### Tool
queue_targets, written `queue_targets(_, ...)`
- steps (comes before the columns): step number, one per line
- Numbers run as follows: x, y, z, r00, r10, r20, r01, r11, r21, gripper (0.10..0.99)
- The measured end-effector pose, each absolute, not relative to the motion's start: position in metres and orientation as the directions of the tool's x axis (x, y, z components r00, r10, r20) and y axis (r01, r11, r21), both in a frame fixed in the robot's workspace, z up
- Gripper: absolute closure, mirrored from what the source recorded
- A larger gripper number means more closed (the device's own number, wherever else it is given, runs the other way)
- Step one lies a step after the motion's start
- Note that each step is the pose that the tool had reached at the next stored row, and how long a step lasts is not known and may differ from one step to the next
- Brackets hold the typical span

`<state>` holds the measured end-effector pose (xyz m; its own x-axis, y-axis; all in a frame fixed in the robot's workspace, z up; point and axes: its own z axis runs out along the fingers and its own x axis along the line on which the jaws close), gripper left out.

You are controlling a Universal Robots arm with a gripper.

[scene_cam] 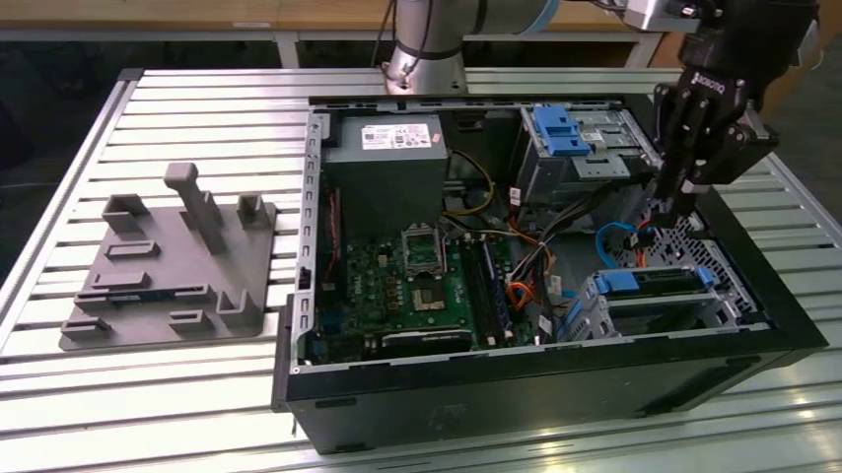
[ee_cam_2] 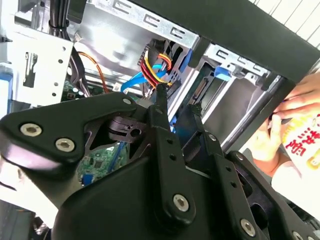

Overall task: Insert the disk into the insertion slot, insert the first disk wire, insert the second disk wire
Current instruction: 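Insert the first disk wire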

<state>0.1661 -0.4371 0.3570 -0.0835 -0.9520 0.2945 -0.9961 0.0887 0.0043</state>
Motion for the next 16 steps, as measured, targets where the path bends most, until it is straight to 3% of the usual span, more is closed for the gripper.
queue_targets(16, 0.1662, -0.4279, 0.3472, -0.097, -0.933, 0.347, -0.995, 0.103, -0.001, 0.737)
